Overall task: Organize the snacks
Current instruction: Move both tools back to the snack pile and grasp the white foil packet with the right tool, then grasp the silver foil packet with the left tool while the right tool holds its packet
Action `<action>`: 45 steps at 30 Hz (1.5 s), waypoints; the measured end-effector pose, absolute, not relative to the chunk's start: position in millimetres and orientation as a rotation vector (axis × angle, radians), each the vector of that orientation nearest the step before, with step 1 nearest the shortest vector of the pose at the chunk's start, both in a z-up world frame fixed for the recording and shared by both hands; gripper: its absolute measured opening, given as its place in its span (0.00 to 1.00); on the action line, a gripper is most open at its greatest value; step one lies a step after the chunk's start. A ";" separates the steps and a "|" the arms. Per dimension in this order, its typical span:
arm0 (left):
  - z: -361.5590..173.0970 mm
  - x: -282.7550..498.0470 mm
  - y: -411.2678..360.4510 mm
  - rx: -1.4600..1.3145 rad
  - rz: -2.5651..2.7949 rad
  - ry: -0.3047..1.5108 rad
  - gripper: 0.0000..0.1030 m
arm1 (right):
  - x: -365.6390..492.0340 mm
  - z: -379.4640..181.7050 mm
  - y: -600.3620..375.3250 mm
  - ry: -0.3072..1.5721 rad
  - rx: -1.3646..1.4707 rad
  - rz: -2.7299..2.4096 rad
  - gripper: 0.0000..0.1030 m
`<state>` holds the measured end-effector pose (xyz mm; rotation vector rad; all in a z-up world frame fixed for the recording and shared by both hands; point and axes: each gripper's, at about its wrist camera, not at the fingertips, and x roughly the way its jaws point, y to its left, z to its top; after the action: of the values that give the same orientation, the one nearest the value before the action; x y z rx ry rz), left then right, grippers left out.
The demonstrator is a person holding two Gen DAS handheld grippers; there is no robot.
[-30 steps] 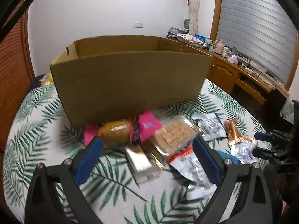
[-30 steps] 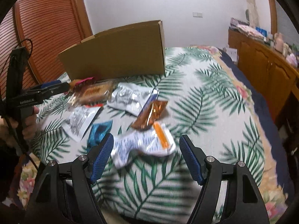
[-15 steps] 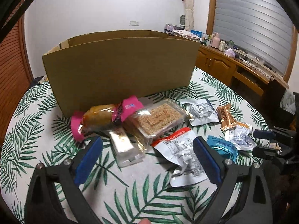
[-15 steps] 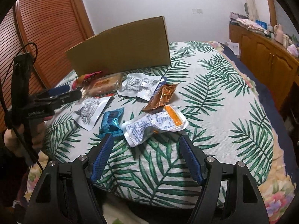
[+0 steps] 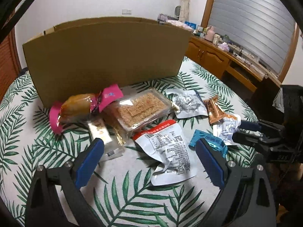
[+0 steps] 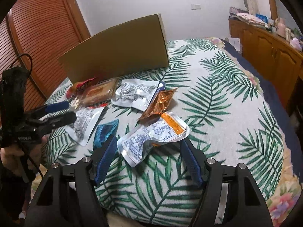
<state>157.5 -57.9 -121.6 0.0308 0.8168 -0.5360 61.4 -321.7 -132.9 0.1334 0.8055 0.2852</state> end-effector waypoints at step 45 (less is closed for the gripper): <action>-132.9 124.8 -66.1 0.083 -0.433 0.831 0.64 | 85.4 -135.7 -325.2 0.776 0.055 0.258 0.52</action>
<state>124.8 -66.1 -132.9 0.0830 0.8312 -0.4330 85.4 -325.2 -135.7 0.0546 0.7756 0.2580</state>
